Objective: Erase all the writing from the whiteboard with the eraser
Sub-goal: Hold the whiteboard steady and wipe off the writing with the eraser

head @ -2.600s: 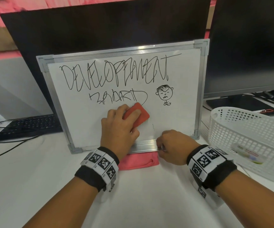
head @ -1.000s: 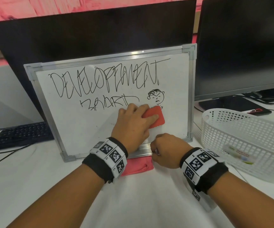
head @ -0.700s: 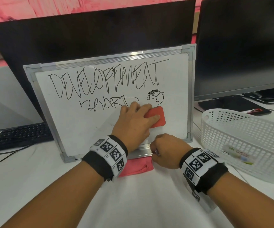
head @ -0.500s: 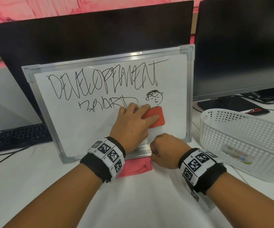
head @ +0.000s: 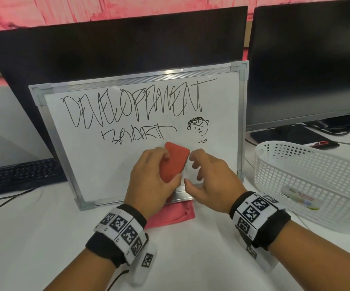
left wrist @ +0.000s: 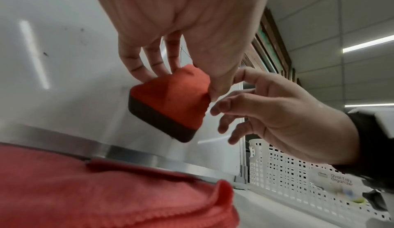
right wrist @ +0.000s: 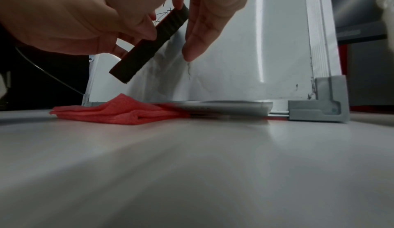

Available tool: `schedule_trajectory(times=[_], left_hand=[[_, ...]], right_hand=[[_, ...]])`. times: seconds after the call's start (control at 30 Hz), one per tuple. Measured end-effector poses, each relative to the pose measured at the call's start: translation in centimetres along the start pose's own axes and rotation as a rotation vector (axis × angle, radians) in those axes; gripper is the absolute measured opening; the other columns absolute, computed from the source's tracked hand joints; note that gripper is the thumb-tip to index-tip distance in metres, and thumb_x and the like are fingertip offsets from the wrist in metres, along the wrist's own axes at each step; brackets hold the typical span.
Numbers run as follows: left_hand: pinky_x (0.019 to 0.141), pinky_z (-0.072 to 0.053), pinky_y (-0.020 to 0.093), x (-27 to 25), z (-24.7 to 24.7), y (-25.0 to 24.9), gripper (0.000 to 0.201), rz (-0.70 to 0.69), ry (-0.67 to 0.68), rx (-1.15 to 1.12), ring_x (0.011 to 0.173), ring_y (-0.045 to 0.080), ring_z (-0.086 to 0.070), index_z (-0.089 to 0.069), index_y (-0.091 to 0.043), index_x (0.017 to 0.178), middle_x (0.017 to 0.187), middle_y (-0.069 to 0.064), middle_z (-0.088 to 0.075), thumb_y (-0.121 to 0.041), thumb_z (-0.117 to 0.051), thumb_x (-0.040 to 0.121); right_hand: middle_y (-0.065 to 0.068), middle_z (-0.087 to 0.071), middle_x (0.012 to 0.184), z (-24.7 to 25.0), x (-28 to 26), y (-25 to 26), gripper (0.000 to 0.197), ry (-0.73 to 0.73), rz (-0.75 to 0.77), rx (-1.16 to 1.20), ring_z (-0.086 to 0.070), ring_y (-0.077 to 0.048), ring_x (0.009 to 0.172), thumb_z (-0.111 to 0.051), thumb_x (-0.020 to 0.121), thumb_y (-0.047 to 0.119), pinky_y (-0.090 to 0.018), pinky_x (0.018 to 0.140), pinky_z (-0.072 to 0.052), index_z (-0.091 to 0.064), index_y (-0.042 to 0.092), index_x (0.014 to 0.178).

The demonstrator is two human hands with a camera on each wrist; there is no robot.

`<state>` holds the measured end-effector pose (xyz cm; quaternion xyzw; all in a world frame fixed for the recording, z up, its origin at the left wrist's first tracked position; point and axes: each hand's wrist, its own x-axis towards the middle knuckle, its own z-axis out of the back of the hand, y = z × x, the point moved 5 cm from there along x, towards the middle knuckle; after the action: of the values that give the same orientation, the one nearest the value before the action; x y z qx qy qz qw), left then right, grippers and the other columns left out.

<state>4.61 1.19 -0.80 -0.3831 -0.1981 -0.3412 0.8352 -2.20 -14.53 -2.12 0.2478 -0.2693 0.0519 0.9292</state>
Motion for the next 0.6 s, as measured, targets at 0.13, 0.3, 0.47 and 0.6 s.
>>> schedule_trajectory(times=[0.13, 0.3, 0.47, 0.6], left_hand=[[0.08, -0.043, 0.007, -0.3, 0.0, 0.0, 0.036, -0.006, -0.015, -0.099, 0.097, -0.003, -0.054, -0.059, -0.028, 0.111, 0.111, -0.01, -0.056, -0.024, -0.08, 0.081], [0.072, -0.055, 0.025, -0.7, 0.3, 0.1, 0.032, -0.024, -0.071, -0.145, 0.092, 0.007, -0.063, -0.061, -0.025, 0.113, 0.106, -0.009, -0.062, -0.005, -0.065, 0.088], [0.072, -0.058, 0.034, -0.9, 0.0, -0.3, 0.036, 0.012, -0.077, -0.235, 0.089, 0.008, -0.068, -0.059, -0.025, 0.11, 0.103, -0.013, -0.064, 0.002, -0.048, 0.088], [0.076, -0.06, 0.04, -1.1, -0.3, -0.7, 0.038, 0.04, -0.047, -0.317, 0.09, 0.009, -0.07, -0.058, -0.024, 0.111, 0.1, -0.008, -0.067, 0.002, -0.041, 0.087]], right_hand=[[0.003, -0.061, 0.11, -0.3, 0.1, -0.2, 0.051, 0.011, 0.005, 0.059, -0.062, -0.012, 0.083, -0.065, 0.09, 0.031, -0.04, 0.068, -0.058, -0.042, 0.022, 0.135], [0.005, -0.061, 0.122, -0.8, 0.2, -0.7, 0.068, 0.028, -0.011, 0.067, -0.063, -0.009, 0.091, -0.066, 0.088, 0.037, -0.038, 0.073, -0.059, -0.035, 0.022, 0.146], [0.0, -0.061, 0.127, -0.8, 0.4, -1.2, 0.082, 0.014, -0.028, 0.056, -0.06, -0.013, 0.1, -0.072, 0.085, 0.046, -0.036, 0.085, -0.056, -0.035, 0.015, 0.151], [-0.001, -0.055, 0.128, -0.6, 0.4, -1.2, 0.092, -0.026, -0.059, 0.04, -0.057, -0.017, 0.105, -0.072, 0.08, 0.058, -0.037, 0.088, -0.055, -0.033, 0.016, 0.152]])
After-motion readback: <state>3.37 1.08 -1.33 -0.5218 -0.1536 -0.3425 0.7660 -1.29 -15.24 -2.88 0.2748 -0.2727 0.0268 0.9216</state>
